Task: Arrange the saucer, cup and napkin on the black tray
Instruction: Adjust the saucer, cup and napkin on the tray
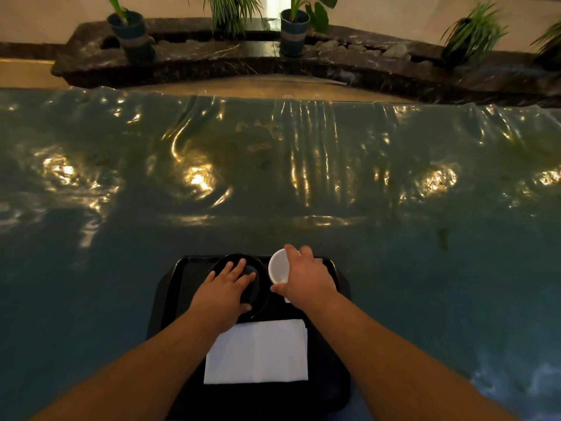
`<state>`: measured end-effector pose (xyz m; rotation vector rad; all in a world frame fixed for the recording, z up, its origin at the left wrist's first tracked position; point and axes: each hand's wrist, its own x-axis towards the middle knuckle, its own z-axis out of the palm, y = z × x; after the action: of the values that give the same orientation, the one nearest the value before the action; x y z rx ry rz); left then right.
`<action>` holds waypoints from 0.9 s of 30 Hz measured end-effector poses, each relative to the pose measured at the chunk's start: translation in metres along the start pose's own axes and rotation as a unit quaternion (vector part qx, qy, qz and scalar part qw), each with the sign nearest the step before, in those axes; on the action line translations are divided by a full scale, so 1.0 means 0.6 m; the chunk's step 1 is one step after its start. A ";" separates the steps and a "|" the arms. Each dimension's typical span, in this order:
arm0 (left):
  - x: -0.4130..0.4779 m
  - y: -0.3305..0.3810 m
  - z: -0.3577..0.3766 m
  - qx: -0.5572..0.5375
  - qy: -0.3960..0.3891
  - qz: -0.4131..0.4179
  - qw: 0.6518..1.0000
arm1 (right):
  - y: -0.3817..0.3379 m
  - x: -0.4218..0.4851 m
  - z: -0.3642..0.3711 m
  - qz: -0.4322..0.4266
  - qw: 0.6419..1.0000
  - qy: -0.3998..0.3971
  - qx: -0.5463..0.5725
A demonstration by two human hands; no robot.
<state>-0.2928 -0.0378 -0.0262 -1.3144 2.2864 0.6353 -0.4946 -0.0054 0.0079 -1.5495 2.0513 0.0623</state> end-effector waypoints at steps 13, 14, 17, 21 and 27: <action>-0.009 -0.005 0.011 -0.031 0.061 0.041 0.997 | 0.007 -0.007 0.013 -0.022 0.999 0.006 -0.024; -0.018 -0.006 0.014 -0.046 0.091 0.046 0.994 | 0.009 -0.018 0.018 -0.031 0.999 0.021 -0.032; -0.056 -0.016 0.033 -0.059 0.198 0.086 0.975 | 0.028 -0.066 0.044 -0.134 0.979 0.143 -0.057; -0.114 -0.033 0.092 -0.023 0.250 0.184 0.950 | 0.074 -0.132 0.108 -0.294 0.937 0.179 -0.061; -0.153 -0.074 0.179 0.020 0.220 0.198 0.955 | 0.138 -0.163 0.189 -0.310 0.939 0.084 -0.121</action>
<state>-0.1971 0.0668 -0.0686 -1.0633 2.9531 0.4429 -0.5062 0.1483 -0.0665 -2.3634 1.6223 -0.0618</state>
